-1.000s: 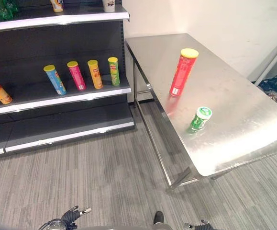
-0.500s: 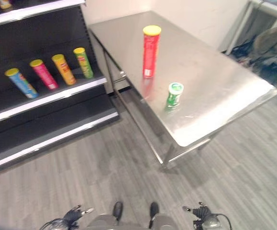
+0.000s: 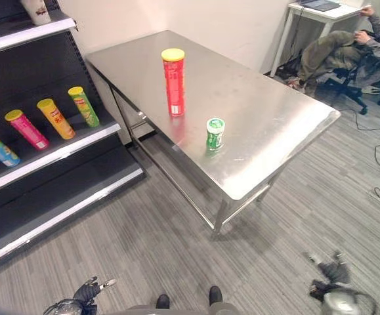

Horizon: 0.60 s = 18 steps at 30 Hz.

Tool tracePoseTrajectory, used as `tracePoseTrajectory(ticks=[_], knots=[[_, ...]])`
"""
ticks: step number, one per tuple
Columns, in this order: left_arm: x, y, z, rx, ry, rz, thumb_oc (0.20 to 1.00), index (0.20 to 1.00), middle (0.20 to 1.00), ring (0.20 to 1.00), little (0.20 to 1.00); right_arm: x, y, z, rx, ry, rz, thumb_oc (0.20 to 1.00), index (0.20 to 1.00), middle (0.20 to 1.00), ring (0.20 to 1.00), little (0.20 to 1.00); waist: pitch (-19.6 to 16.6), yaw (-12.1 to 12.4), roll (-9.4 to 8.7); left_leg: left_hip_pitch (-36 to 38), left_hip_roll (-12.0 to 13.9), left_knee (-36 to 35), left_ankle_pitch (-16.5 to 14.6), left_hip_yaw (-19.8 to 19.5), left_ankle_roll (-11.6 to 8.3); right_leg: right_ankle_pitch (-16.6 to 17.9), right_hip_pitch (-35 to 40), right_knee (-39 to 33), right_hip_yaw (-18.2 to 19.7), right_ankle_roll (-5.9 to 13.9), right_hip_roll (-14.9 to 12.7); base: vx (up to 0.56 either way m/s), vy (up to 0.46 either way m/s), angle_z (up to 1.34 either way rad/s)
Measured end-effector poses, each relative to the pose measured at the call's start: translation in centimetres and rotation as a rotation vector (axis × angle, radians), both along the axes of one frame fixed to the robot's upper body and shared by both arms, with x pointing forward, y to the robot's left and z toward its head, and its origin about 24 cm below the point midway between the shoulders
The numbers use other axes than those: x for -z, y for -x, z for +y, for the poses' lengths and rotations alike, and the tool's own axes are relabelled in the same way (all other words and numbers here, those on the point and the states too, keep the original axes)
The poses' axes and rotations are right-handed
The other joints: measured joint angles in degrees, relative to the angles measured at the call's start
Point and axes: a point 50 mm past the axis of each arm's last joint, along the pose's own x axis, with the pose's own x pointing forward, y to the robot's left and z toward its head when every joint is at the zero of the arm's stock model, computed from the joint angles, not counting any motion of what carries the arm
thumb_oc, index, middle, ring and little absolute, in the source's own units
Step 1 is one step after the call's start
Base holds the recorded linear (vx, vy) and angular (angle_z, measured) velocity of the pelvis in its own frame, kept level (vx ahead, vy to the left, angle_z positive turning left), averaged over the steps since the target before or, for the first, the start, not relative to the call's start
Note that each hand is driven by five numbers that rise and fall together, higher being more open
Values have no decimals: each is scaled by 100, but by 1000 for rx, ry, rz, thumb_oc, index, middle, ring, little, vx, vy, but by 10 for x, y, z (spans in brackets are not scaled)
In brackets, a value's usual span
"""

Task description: Put the goods on the table back onto the shelves and tidy them up.

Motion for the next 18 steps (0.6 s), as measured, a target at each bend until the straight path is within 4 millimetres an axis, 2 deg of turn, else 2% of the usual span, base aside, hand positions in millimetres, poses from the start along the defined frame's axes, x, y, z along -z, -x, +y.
tracePoseTrajectory(ticks=[1,4,7,8,9,12,14,15,18], knots=[[1,4,0,0,9,16,1000,1000,1000,1000,1000,-27,-12,-6,-55,73,-65,1000,1000,1000,1000,1000,-33,5,-39,4,0,0,-2,-2,-3,-3,8,-1,-6,4,0,0,0,0],[3,13,-1,6,29,38,1000,1000,1000,1000,1000,-81,-40,-6,-189,206,-198,1000,1000,1000,1000,1000,-130,64,-175,-9,5,0,-14,-24,-45,-51,18,-4,-49,45,1,18,12,7],[5,21,-1,5,36,61,1000,1000,1000,1000,1000,-123,-62,7,-316,298,-326,1000,1000,1000,1000,1000,-207,129,-245,-24,2,-1,-3,-42,-62,-61,14,-4,-65,70,-5,-12,6,4],[5,26,-1,1,36,72,1000,1000,1000,1000,1000,-127,-65,10,-333,305,-343,1000,1000,1000,1000,1000,-214,180,-240,-22,1,0,-3,-50,-62,-70,18,-4,-79,57,-8,5,3,3],[6,27,-1,6,37,81,1000,1000,1000,1000,1000,-137,-75,22,-399,330,-376,1000,1000,1000,1000,1000,-250,204,-242,-22,-9,1,-1,-52,-63,-66,18,-4,-79,63,-16,-21,-6,6],[7,35,-3,4,39,97,1000,1000,1000,1000,1000,-141,-101,44,-522,356,-348,1000,1000,1000,1000,1000,-283,309,-186,-33,-47,2,12,-165,-68,-49,36,-4,-157,90,-54,-46,-16,15],[7,33,-3,5,37,91,1000,1000,1000,1000,1000,-133,-113,56,-606,398,-270,1000,1000,1000,1000,1000,-290,496,-143,-85,-52,2,44,-248,-49,-63,48,-4,-277,87,-68,-43,-34,29],[8,38,-3,8,36,107,1000,1000,1000,1000,1000,-128,-129,65,-647,415,-225,1000,1000,1000,1000,1000,-304,492,-125,-120,-53,6,79,-323,-70,-44,29,-4,-312,73,-66,-30,-30,20],[8,36,-6,33,38,108,1000,1000,1000,1000,1000,-111,-138,67,-660,422,-115,1000,1000,1000,1000,1000,-302,642,-112,-122,-47,11,102,-398,-80,-54,56,-4,-435,47,-65,-17,-22,23]])
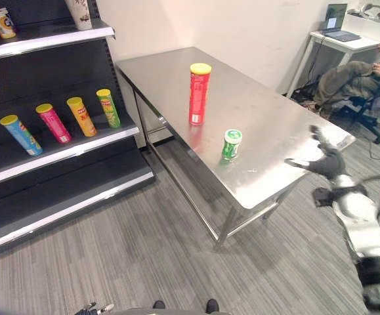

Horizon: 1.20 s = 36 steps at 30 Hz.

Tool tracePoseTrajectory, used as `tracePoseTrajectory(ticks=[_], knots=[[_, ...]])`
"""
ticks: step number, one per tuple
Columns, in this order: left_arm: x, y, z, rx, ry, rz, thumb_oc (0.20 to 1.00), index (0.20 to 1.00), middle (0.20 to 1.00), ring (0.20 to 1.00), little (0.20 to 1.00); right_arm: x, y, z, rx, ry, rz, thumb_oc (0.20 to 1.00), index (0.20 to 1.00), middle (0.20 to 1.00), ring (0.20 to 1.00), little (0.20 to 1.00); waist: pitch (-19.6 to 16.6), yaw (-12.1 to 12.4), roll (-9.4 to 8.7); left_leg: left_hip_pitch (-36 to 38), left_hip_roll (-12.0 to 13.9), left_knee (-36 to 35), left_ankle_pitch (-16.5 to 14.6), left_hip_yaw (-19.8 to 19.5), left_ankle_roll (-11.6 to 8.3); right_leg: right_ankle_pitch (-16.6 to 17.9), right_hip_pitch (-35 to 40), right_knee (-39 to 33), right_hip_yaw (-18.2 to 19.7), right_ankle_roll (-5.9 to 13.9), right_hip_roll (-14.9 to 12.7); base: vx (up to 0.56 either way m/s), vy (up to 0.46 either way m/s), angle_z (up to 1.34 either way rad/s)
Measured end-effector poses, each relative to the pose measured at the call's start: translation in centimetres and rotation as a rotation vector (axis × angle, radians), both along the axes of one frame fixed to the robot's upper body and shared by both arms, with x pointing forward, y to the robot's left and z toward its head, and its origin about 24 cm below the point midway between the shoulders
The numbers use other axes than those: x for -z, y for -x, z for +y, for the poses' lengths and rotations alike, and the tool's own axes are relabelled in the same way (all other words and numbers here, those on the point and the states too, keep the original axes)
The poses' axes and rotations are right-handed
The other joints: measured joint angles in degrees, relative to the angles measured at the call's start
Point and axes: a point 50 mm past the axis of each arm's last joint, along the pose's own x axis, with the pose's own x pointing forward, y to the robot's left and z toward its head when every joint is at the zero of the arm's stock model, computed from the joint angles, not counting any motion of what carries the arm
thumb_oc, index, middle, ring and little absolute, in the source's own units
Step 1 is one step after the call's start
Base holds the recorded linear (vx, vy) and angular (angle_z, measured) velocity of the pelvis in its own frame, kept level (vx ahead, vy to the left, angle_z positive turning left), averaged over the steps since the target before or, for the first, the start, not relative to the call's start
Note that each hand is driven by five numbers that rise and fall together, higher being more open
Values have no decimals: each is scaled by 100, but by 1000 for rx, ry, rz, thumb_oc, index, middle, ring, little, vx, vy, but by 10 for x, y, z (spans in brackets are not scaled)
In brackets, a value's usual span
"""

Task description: Put the goods on the table back onto the shelves and tidy them up.

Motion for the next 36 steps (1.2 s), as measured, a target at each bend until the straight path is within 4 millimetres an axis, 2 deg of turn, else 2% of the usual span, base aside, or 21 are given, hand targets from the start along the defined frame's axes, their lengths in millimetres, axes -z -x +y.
tracePoseTrajectory(ticks=[3,4,5,8,13,21,24,36], knots=[[1,6,0,-7,-6,16,1000,1000,1000,1000,1000,8,-7,-2,29,4,43,1000,1000,1000,1000,1000,2,178,21,-90,-6,26,38,-148,-3,-4,7,0,-119,-10,-3,3,-22,22],[1,9,1,-11,-12,26,1000,1000,1000,1000,1000,11,-16,1,44,-3,56,1000,1000,1000,1000,1000,2,199,21,-93,-3,26,37,-191,-5,-4,8,0,-172,-10,1,5,-15,11],[1,8,1,-13,-14,29,1000,1000,1000,1000,1000,12,-17,2,48,4,65,1000,1000,1000,1000,1000,3,183,18,-88,-5,26,42,-213,-14,-4,9,0,-195,-10,2,3,-16,26],[1,9,1,-17,-23,29,1000,1000,1000,1000,1000,14,-25,10,51,-2,65,1000,1000,1000,1000,1000,12,334,22,-125,-15,25,62,-310,-21,-24,49,0,-316,-18,7,6,-23,20],[1,7,2,-20,-38,25,1000,1000,1000,1000,1000,16,-32,14,69,0,68,1000,1000,1000,1000,1000,57,443,-36,-236,-51,26,108,-581,-64,-95,62,0,-577,-17,-39,4,-8,26],[1,7,2,-23,-44,27,1000,1000,1000,1000,1000,21,-39,8,134,41,108,1000,1000,1000,1000,1000,72,644,-54,-308,-88,28,136,-763,-87,-127,53,0,-750,0,-63,6,-5,14],[1,8,2,-27,-52,30,1000,1000,1000,1000,1000,21,-39,7,150,61,101,1000,1000,1000,1000,1000,75,649,-59,-346,-136,28,159,-859,-62,-148,62,1,-875,26,-80,8,10,15],[1,5,2,-28,-69,27,1000,1000,1000,1000,1000,10,-50,8,204,78,83,1000,1000,1000,1000,1000,193,657,-130,-384,-147,28,174,-886,-51,-153,42,1,-887,31,-95,2,1,2]])
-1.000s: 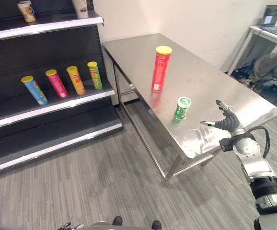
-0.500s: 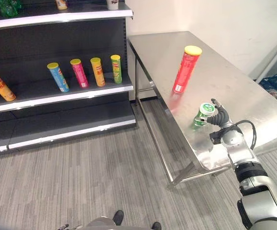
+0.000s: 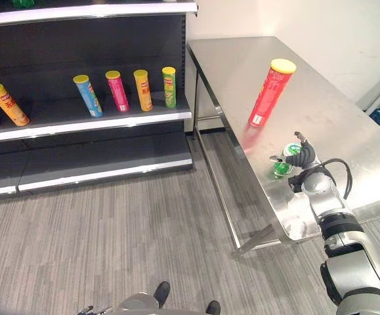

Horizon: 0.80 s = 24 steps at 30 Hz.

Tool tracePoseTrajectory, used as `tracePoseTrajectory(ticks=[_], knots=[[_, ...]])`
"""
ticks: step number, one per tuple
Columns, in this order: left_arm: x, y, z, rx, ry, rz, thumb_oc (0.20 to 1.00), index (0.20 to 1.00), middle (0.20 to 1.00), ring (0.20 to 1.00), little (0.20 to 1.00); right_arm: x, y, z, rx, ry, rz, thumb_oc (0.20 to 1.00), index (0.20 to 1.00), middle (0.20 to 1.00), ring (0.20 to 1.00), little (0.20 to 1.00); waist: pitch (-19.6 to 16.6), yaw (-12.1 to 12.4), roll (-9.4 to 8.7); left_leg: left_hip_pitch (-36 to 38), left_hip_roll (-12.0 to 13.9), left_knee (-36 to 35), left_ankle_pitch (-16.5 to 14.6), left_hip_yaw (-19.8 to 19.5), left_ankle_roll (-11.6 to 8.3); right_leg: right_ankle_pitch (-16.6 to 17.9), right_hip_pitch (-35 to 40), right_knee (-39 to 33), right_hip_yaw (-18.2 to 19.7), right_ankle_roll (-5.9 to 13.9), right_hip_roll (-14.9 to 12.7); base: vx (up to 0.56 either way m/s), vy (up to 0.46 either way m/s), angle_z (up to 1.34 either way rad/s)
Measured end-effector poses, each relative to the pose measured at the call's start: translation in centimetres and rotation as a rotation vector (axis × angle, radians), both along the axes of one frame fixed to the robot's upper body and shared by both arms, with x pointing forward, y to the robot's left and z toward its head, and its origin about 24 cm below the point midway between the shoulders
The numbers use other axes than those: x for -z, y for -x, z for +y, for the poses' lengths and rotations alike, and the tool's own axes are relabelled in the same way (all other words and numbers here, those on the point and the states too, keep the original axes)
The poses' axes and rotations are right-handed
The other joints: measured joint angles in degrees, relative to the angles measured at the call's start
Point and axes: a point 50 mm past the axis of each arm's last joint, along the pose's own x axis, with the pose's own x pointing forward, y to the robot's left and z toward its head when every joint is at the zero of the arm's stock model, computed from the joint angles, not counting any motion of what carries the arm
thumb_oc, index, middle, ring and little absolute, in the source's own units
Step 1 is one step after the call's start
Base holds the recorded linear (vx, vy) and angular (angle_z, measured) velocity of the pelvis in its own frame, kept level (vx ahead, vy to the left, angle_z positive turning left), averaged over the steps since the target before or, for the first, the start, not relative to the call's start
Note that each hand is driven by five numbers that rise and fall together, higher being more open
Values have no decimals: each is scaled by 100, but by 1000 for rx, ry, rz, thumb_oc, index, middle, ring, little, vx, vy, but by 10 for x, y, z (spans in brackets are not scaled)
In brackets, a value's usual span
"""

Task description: Put the goods on the table back onto the shelves and tidy them up.

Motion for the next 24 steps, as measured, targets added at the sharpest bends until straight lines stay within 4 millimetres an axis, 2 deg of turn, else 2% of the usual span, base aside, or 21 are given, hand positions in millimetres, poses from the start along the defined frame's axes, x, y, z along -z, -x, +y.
tracePoseTrajectory(ticks=[2,3,4,5,9,12,18,22,24], knots=[[0,-1,-1,0,1,-2,1000,1000,1000,1000,1000,1,-1,2,-2,-2,0,1000,1000,1000,1000,1000,0,-3,0,-1,-1,0,1,0,1,0,0,0,0,0,-1,0,0,0],[0,-1,-1,0,1,-2,1000,1000,1000,1000,1000,1,-1,2,-2,-2,0,580,580,580,580,580,0,-2,0,-1,-1,0,1,0,2,0,0,0,0,0,-1,0,0,0],[0,-2,-1,0,1,-3,1000,1000,1000,1000,1000,1,-1,2,-2,-3,0,294,294,294,294,294,0,-3,0,0,-2,0,1,1,2,0,0,0,0,0,-2,0,0,0],[0,-2,-1,0,1,-3,1000,1000,1000,1000,1000,1,-1,2,-2,-3,0,200,200,200,200,200,0,-1,0,0,-2,0,1,1,2,0,0,0,0,0,-2,0,0,0],[0,-2,-1,-16,5,-8,1000,1000,1000,1000,1000,4,1,-1,8,-20,19,200,200,200,200,200,0,-6,-1,3,1,0,1,5,1,0,0,0,3,-1,0,0,0,0],[0,-2,0,-34,10,-8,1000,1000,1000,1000,1000,-1,-4,-1,0,-31,22,200,200,200,200,200,-2,-23,-9,14,6,0,1,19,2,2,1,0,12,-2,2,0,-1,-1],[-1,-9,-1,-30,12,-20,1000,1000,1000,1000,1000,5,-6,5,-50,-12,94,200,200,200,200,200,5,-33,-39,22,10,0,5,29,8,4,2,1,30,-4,4,0,0,0],[-1,-10,0,-34,11,-22,1000,1000,1000,1000,1000,-8,-10,19,-116,-2,40,200,200,200,200,200,19,-71,-57,33,13,0,8,49,11,4,3,1,36,-3,6,1,-7,-2],[-1,-10,1,-43,11,-26,1000,1000,1000,1000,1000,-22,-9,25,-162,3,-25,200,200,200,200,200,25,-93,-59,38,14,0,7,51,11,3,9,1,35,-3,5,0,0,0]])
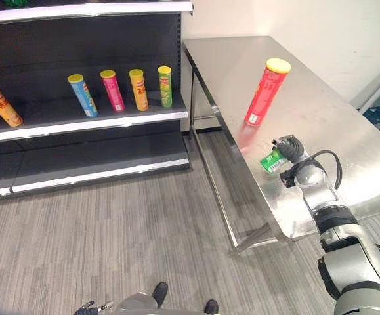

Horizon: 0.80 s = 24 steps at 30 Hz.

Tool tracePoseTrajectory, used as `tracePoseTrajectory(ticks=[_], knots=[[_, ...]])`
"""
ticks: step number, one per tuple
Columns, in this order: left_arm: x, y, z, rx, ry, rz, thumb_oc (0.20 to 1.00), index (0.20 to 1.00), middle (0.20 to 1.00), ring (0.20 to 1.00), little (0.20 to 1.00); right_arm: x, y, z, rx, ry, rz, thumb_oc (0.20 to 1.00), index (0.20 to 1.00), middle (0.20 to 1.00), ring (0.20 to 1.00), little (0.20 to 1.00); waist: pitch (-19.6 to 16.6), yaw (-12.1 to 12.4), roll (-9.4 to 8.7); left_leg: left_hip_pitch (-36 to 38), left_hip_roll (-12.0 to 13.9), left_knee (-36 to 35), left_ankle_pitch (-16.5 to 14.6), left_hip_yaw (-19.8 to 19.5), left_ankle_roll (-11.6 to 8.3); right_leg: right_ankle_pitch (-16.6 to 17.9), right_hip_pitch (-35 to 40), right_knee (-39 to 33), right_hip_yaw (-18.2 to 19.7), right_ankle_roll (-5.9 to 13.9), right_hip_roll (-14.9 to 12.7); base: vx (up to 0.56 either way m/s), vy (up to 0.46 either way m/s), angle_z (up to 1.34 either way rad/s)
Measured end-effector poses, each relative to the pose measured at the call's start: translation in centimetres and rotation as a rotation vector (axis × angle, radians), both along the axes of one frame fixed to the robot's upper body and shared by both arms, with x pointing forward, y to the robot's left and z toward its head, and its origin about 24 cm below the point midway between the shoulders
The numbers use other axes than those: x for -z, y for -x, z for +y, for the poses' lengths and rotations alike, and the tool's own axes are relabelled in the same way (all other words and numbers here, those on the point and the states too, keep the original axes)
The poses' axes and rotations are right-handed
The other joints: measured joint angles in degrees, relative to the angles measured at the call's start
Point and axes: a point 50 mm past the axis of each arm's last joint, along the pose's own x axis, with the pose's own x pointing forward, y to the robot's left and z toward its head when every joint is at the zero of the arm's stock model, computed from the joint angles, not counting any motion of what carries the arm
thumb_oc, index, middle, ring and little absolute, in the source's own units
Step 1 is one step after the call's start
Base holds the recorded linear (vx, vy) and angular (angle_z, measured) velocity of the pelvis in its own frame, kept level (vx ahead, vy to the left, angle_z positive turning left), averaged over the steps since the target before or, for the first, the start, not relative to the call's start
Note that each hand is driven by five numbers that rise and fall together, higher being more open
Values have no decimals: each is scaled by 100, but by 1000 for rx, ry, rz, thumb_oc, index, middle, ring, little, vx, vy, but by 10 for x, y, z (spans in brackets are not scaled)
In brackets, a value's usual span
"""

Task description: Put the goods on the table back onto the shelves and tidy them up.

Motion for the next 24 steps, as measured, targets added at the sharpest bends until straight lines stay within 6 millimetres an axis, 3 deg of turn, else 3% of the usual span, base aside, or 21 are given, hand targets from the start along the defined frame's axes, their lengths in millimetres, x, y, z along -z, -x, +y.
tracePoseTrajectory(ticks=[6,12,19,24], knots=[[0,-1,0,3,2,-7,1000,1000,1000,1000,1000,-38,9,-7,-20,16,-164,200,200,200,200,200,17,1,25,22,-4,0,-2,10,-3,0,21,-1,-9,0,-4,0,-5,-1],[-2,-9,-3,14,25,-41,1000,1000,1000,1000,1000,-92,23,5,-133,-109,-462,200,200,200,200,200,81,7,152,47,-4,-1,-19,-61,-30,-16,113,-2,-75,-10,5,-4,-51,6],[-2,-11,-7,26,50,-51,1000,1000,1000,1000,1000,-131,31,16,-221,-34,-593,200,200,200,200,200,81,227,214,5,-34,3,32,-397,-108,-147,230,-2,-384,32,27,-33,-61,26],[0,2,-7,19,53,-25,1000,1000,1000,1000,1000,-151,32,27,-288,32,-631,200,200,200,200,200,95,464,279,-100,-37,16,111,-595,-126,-200,228,0,-561,26,58,-81,-8,21]])
